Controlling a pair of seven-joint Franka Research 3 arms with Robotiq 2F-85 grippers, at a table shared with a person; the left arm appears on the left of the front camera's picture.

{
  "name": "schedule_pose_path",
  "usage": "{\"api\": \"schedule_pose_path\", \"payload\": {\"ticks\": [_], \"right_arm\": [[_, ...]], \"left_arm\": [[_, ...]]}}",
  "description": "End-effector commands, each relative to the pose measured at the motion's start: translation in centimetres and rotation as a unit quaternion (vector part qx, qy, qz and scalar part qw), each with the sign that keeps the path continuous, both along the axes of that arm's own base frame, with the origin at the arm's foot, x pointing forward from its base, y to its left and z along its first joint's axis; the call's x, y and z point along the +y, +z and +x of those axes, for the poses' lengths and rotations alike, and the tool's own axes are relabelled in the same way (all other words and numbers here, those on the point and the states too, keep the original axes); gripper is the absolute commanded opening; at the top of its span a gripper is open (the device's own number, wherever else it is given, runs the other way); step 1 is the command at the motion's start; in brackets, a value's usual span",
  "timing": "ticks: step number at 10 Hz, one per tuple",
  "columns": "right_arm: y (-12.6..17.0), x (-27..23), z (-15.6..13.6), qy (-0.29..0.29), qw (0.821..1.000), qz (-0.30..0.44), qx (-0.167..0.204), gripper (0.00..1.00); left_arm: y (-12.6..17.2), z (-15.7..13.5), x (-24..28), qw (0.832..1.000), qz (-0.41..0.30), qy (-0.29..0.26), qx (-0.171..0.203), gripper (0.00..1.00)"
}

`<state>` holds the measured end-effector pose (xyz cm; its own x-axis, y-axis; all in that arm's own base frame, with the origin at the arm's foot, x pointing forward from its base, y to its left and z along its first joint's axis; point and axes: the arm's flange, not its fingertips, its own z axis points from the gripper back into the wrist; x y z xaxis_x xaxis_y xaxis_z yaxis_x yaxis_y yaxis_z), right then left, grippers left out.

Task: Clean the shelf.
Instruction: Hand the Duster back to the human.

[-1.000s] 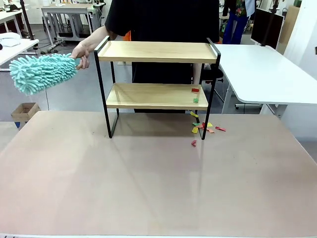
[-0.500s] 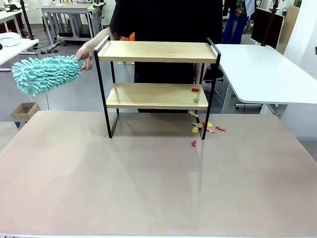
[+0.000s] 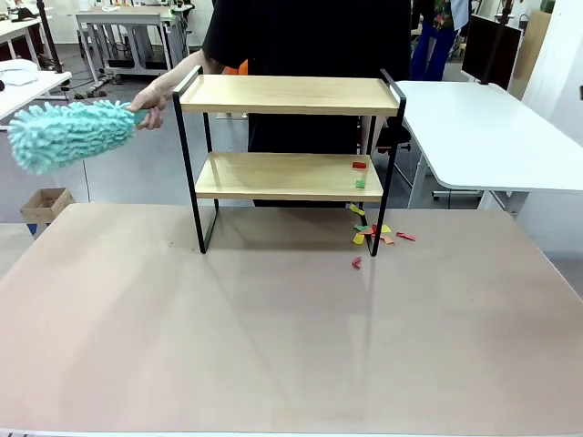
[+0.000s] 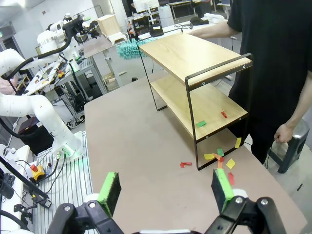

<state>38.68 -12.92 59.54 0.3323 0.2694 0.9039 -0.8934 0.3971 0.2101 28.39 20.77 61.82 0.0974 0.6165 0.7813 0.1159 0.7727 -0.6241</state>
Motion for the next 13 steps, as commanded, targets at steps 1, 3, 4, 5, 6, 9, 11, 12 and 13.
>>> {"api": "schedule_pose_path", "payload": {"ticks": [1, 3, 4, 5, 6, 9, 11, 12, 13], "right_arm": [[0.08, -0.04, -0.17, 0.003, 1.000, -0.006, -0.002, 1.00], [0.08, -0.04, -0.17, 0.003, 1.000, -0.006, -0.002, 1.00], [0.08, -0.04, -0.17, 0.003, 1.000, -0.006, -0.002, 1.00], [0.08, -0.04, -0.17, 0.003, 1.000, -0.006, -0.002, 1.00], [0.08, -0.04, -0.17, 0.003, 1.000, -0.006, -0.002, 1.00], [0.08, -0.04, -0.17, 0.003, 1.000, -0.006, -0.002, 1.00], [0.08, -0.04, -0.17, 0.003, 1.000, -0.006, -0.002, 1.00], [0.08, -0.04, -0.17, 0.003, 1.000, -0.006, -0.002, 1.00], [0.08, -0.04, -0.17, 0.003, 1.000, -0.006, -0.002, 1.00]], "left_arm": [[0.04, -0.06, -0.05, 1.000, -0.003, 0.006, -0.003, 1.00], [0.04, -0.06, -0.05, 1.000, -0.003, 0.006, -0.003, 1.00], [0.04, -0.06, -0.05, 1.000, -0.003, 0.006, -0.003, 1.00], [0.04, -0.06, -0.05, 1.000, -0.003, 0.006, -0.003, 1.00], [0.04, -0.06, -0.05, 1.000, -0.003, 0.006, -0.003, 1.00], [0.04, -0.06, -0.05, 1.000, -0.003, 0.006, -0.003, 1.00], [0.04, -0.06, -0.05, 1.000, -0.003, 0.006, -0.003, 1.00], [0.04, -0.06, -0.05, 1.000, -0.003, 0.006, -0.003, 1.00], [0.04, -0.06, -0.05, 1.000, -0.003, 0.006, -0.003, 1.00]]}}
